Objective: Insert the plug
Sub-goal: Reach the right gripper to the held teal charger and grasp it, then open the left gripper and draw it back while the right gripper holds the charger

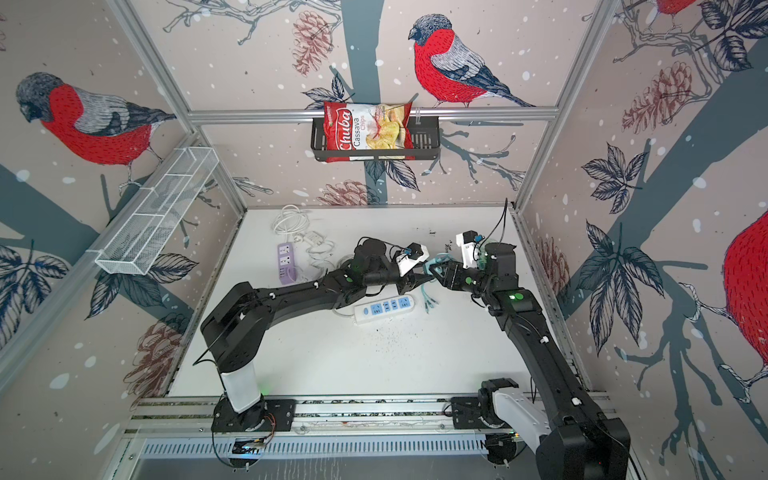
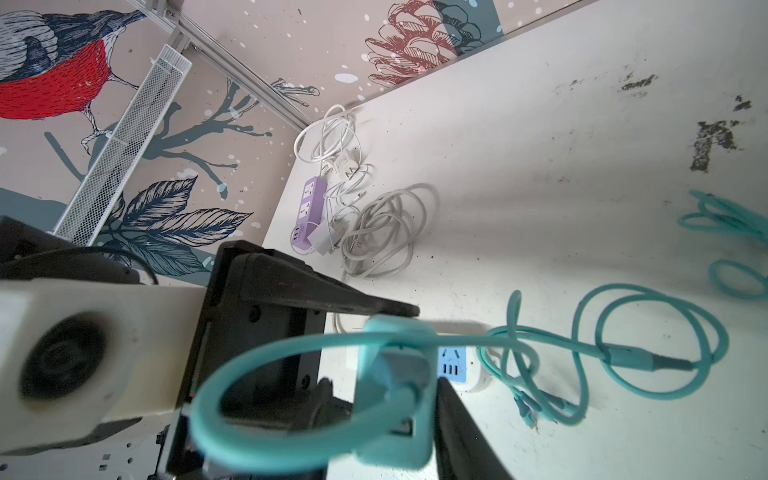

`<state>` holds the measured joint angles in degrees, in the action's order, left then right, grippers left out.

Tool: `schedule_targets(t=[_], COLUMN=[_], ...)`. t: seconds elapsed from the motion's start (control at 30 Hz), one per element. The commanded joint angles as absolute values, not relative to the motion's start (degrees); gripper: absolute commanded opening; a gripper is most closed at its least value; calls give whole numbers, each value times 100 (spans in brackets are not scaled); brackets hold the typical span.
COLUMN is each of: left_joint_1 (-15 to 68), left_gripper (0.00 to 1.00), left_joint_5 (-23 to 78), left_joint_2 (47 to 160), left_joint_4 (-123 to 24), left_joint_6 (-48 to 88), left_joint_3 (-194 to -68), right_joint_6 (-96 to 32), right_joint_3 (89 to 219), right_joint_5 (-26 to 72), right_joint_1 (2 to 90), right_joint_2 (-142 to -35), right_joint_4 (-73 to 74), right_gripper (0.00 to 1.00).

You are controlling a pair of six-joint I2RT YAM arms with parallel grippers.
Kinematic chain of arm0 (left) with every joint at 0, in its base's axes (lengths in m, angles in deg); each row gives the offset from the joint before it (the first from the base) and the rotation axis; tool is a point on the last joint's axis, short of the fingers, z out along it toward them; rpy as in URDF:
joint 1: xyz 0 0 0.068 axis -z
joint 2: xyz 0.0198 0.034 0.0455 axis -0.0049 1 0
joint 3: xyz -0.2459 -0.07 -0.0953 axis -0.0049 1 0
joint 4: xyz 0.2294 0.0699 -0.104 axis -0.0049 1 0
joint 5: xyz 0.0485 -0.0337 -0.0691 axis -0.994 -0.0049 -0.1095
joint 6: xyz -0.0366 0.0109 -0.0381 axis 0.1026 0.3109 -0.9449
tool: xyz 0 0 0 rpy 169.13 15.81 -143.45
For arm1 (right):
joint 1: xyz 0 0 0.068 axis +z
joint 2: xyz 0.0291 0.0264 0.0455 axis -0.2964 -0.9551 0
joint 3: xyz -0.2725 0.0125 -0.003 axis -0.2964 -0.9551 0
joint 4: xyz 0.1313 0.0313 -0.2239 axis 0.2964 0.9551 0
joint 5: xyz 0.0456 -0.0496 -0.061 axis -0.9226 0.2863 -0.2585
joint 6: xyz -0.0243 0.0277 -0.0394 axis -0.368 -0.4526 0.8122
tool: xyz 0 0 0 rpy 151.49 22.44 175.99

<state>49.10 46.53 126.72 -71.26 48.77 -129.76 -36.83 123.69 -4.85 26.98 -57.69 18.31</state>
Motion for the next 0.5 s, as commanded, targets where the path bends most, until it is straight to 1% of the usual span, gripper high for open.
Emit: schedule_targets(t=[0.0,0.47], left_joint_1=[4888,4884], left_gripper=[25,25], left_joint_5=[4934,4876], left_joint_2=[12672,12681], left_joint_4=[-7626,-7737], left_joint_6=[4774,4752], left_joint_3=[-12903,-12823], right_joint_6=[-3536,-3536], right_joint_3=[12436,12445], right_joint_5=[-624,-553], right_joint_1=[2713,2824], right_joint_2=[-5743,-5890], right_joint_4=[1761,1871], right_gripper=[39,38])
